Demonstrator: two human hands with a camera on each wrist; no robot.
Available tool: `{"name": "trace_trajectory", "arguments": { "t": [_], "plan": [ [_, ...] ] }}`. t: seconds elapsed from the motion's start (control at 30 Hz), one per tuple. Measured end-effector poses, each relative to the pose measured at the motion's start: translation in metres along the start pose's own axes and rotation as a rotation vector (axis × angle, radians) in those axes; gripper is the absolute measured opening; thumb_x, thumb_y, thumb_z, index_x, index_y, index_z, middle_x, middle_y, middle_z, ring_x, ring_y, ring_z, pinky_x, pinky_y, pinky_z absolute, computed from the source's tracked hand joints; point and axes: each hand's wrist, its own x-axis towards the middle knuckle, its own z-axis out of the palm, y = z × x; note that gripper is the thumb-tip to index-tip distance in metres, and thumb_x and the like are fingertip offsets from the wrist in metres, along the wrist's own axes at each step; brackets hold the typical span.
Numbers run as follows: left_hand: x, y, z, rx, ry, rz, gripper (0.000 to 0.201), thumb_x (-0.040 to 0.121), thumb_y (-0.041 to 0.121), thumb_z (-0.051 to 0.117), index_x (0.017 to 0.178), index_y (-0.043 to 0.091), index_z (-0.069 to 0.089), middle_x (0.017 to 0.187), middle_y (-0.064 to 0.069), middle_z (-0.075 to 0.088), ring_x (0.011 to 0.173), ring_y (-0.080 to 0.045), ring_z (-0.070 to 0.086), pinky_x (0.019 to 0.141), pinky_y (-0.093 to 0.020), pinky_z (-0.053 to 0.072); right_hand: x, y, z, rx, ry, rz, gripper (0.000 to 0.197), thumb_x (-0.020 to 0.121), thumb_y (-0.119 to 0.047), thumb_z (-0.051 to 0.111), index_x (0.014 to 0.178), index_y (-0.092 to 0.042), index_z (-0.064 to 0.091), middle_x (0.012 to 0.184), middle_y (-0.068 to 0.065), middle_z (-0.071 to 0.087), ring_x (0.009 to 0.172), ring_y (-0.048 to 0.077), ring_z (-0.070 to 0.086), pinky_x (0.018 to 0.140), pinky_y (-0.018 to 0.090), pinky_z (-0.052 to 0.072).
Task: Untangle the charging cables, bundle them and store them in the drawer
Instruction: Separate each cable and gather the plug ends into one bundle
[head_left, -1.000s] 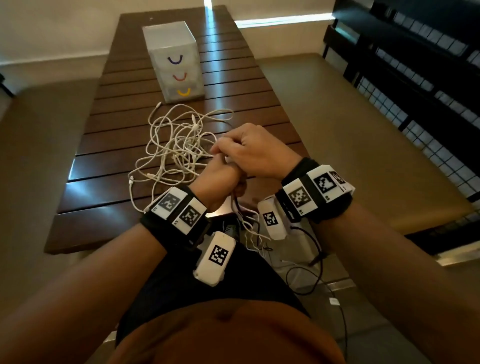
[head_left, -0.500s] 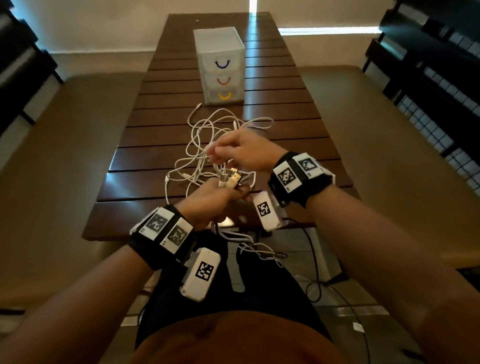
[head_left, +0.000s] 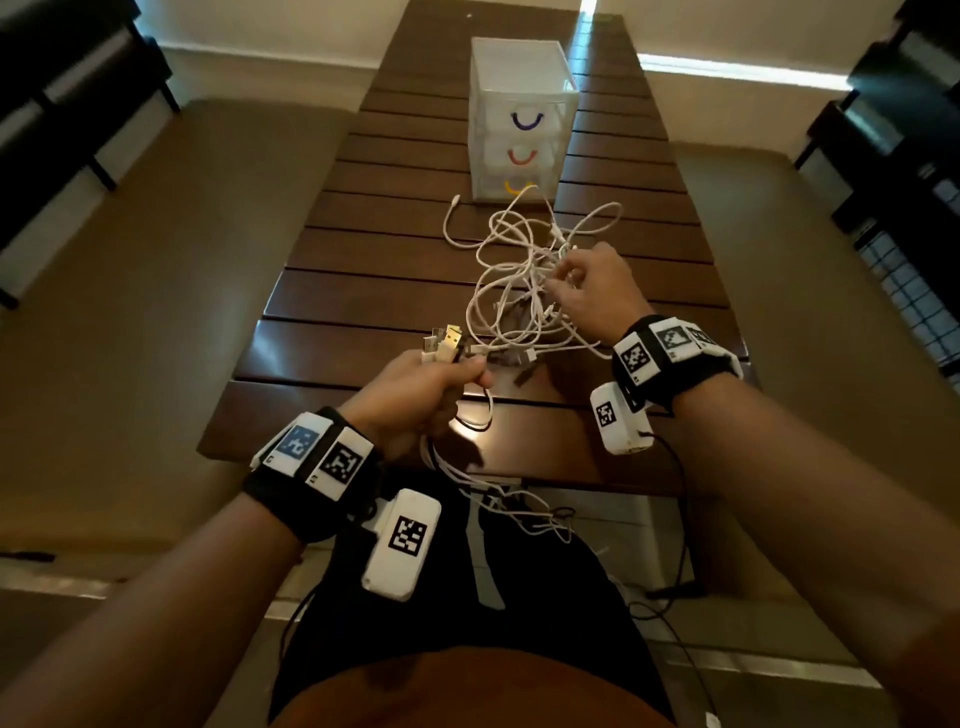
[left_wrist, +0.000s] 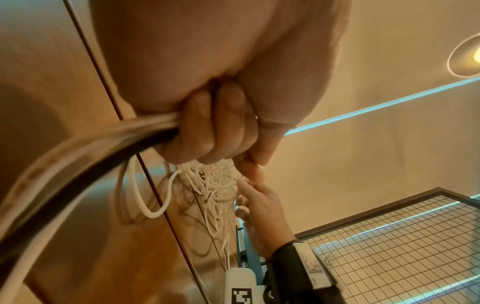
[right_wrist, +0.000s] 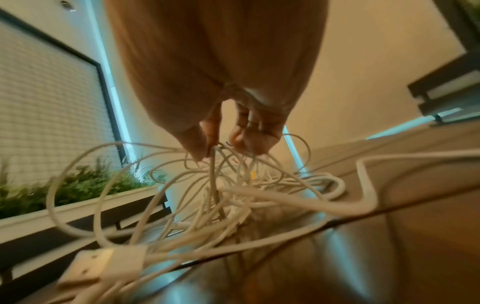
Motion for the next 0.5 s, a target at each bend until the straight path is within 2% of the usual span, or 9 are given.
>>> {"name": "trace_trajectory", "arguments": {
  "t": [0.07, 0.13, 0.2, 0.3, 0.4, 0.5],
  "plan": [
    [0.004, 0.0, 0.0, 0.007, -0.009, 0.003, 0.022, 0.098, 0.021, 0.052, 0.085, 0.009, 0.066, 0.049, 0.008, 0.024, 0.04, -0.007, 0.019, 0.042, -0.023, 0.012, 0.0, 0.003, -0.002, 0.012, -0.062, 0.048, 0.009, 0.089, -0.02, 0.061, 0.085, -0.014, 0.066, 0.084, 0.005, 0.061, 0.082, 0.022, 0.059, 0.072, 0.025, 0.041],
    [0.01, 0.0, -0.001, -0.018, -0.001, 0.002, 0.021, 0.098, 0.019, 0.052, 0.089, 0.007, 0.067, 0.05, 0.007, 0.024, 0.04, -0.006, 0.018, 0.043, -0.024, 0.011, 0.0, 0.006, -0.003, -0.054, -0.157, 0.049, 0.015, 0.09, -0.012, 0.053, 0.093, -0.012, 0.068, 0.091, 0.006, 0.066, 0.089, 0.023, 0.06, 0.077, 0.025, 0.042],
    [0.016, 0.0, -0.001, -0.044, 0.01, -0.01, 0.021, 0.098, 0.019, 0.051, 0.091, 0.007, 0.067, 0.049, 0.008, 0.024, 0.039, -0.006, 0.018, 0.045, -0.025, 0.008, 0.0, 0.009, -0.004, -0.103, -0.185, 0.034, 0.023, 0.091, -0.01, 0.049, 0.098, -0.013, 0.071, 0.102, 0.007, 0.068, 0.098, 0.024, 0.06, 0.082, 0.026, 0.043],
    [0.021, 0.0, -0.001, -0.045, 0.013, -0.023, 0.021, 0.098, 0.019, 0.051, 0.09, 0.009, 0.068, 0.049, 0.008, 0.024, 0.038, -0.005, 0.018, 0.046, -0.026, 0.007, 0.002, 0.006, -0.004, -0.202, -0.21, 0.009, 0.02, 0.09, -0.021, 0.057, 0.099, -0.017, 0.074, 0.101, 0.004, 0.068, 0.096, 0.024, 0.061, 0.08, 0.027, 0.044],
    [0.021, -0.001, -0.002, -0.04, 0.012, -0.025, 0.021, 0.098, 0.019, 0.051, 0.089, 0.009, 0.068, 0.049, 0.008, 0.025, 0.038, -0.006, 0.018, 0.044, -0.025, 0.009, 0.005, 0.003, 0.0, -0.274, -0.286, -0.013, 0.024, 0.086, -0.016, 0.055, 0.099, -0.02, 0.075, 0.103, 0.009, 0.068, 0.095, 0.029, 0.062, 0.08, 0.031, 0.049],
    [0.02, -0.002, -0.005, -0.062, 0.024, -0.03, 0.02, 0.098, 0.018, 0.05, 0.093, 0.006, 0.066, 0.048, 0.008, 0.025, 0.037, -0.005, 0.019, 0.037, -0.019, 0.014, 0.004, -0.001, -0.001, -0.273, -0.326, 0.012, 0.024, 0.085, -0.014, 0.054, 0.099, -0.016, 0.074, 0.104, 0.012, 0.067, 0.097, 0.03, 0.061, 0.082, 0.032, 0.048]
  ]
}}
